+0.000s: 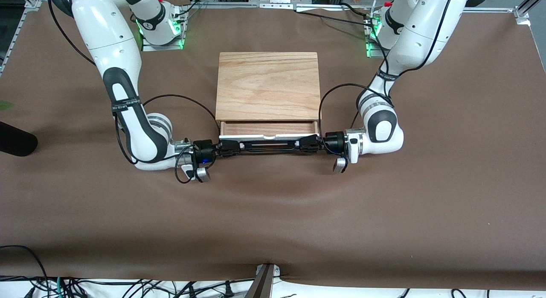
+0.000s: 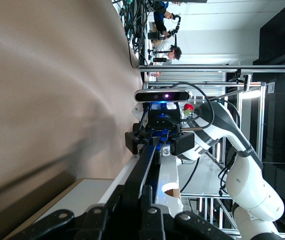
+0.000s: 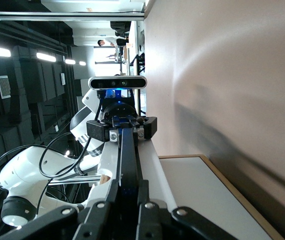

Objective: Pull top drawer with both arms simultaneously
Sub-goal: 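Pull the white drawer out of the box with both grippers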

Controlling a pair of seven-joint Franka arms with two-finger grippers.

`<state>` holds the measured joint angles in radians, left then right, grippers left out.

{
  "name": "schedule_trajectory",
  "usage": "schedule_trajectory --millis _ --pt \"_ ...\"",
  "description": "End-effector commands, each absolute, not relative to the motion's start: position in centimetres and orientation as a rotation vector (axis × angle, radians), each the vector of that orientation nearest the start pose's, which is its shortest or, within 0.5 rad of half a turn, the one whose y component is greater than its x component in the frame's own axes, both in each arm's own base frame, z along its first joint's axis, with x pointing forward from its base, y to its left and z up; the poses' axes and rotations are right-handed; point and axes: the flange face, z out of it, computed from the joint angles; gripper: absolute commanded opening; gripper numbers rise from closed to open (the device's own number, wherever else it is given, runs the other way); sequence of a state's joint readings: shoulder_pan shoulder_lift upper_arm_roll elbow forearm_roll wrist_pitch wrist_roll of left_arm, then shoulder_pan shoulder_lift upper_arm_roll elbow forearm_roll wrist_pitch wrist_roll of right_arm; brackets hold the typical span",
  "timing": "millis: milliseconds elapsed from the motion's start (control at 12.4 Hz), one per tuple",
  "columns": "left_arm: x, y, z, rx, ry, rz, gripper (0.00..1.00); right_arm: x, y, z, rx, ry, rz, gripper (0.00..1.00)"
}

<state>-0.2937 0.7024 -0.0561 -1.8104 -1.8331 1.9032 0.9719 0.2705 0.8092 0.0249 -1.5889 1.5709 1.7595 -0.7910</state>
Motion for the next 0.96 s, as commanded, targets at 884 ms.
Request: schedule_trajectory --millis 884 --pt "61.8 -26.5 21.0 1.595 0.152 0.128 0.0 65.5 24.6 24.7 -1.621 -0.035 0.201 0.0"
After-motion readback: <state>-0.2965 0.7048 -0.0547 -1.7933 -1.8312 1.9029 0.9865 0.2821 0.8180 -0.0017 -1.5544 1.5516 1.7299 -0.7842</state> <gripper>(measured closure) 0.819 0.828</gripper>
